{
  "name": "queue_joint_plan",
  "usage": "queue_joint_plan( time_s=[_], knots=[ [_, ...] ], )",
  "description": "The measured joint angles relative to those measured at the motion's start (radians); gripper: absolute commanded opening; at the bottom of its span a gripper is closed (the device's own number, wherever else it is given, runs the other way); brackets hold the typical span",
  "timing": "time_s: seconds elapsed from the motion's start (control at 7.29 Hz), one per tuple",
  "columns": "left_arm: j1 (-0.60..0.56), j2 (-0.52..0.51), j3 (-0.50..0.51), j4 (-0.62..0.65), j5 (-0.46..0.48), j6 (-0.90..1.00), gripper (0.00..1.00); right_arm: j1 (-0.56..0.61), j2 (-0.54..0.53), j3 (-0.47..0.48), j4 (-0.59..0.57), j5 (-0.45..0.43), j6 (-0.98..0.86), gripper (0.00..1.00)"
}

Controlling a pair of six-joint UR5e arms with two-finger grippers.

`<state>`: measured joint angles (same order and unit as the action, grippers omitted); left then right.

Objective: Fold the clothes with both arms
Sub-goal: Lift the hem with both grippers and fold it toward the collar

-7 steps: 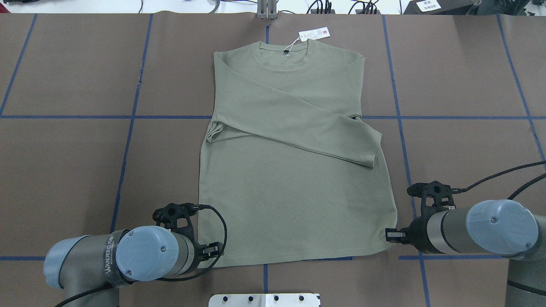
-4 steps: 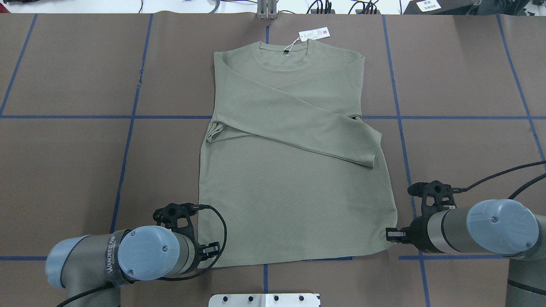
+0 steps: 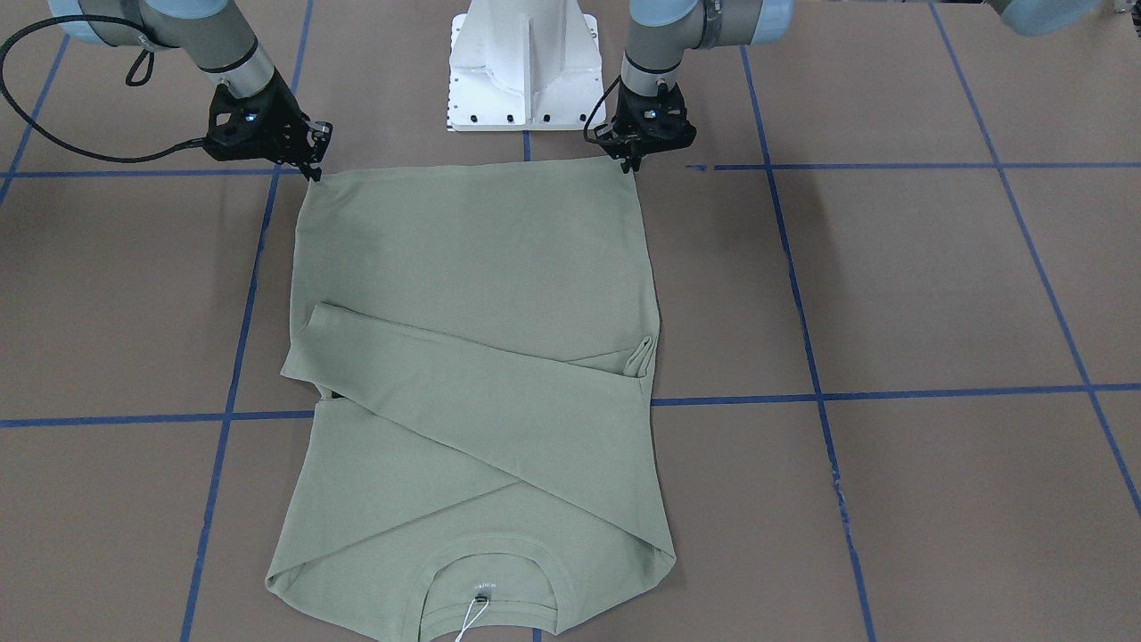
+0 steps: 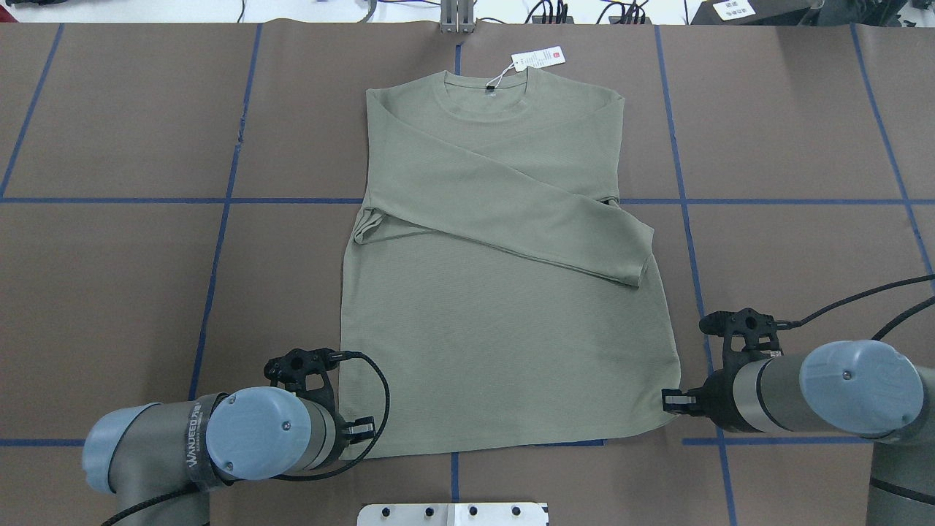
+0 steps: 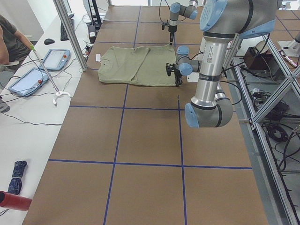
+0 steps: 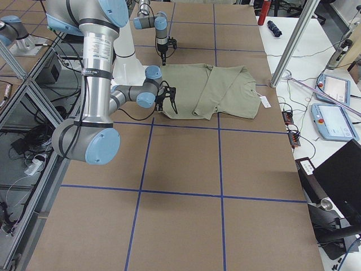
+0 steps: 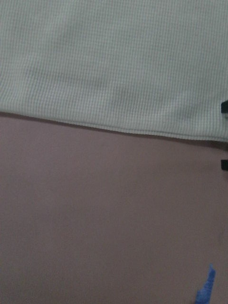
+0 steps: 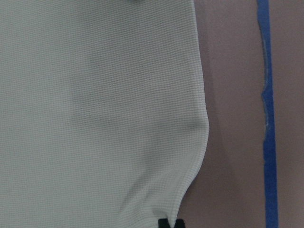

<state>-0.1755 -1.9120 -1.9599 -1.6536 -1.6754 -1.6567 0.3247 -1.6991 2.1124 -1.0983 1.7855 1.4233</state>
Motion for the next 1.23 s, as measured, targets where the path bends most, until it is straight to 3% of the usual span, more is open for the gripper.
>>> queue_joint_plan(
  time_s=[0.55, 0.96, 1.23],
  knots=[
    [-0.003, -0.008, -0.047, 0.001, -0.004, -0.001, 0.0, 0.009, 0.001, 0.005, 0.001, 0.023, -0.001, 0.0],
    [0.004, 0.018, -0.215, 0.14, -0.008, -0.001, 0.0, 0.053, -0.021, 0.078, 0.006, 0.147, 0.001, 0.0],
    [0.072, 0.018, -0.348, 0.273, -0.006, -0.003, 0.0, 0.056, -0.087, 0.192, 0.007, 0.278, 0.004, 0.0]
  ],
)
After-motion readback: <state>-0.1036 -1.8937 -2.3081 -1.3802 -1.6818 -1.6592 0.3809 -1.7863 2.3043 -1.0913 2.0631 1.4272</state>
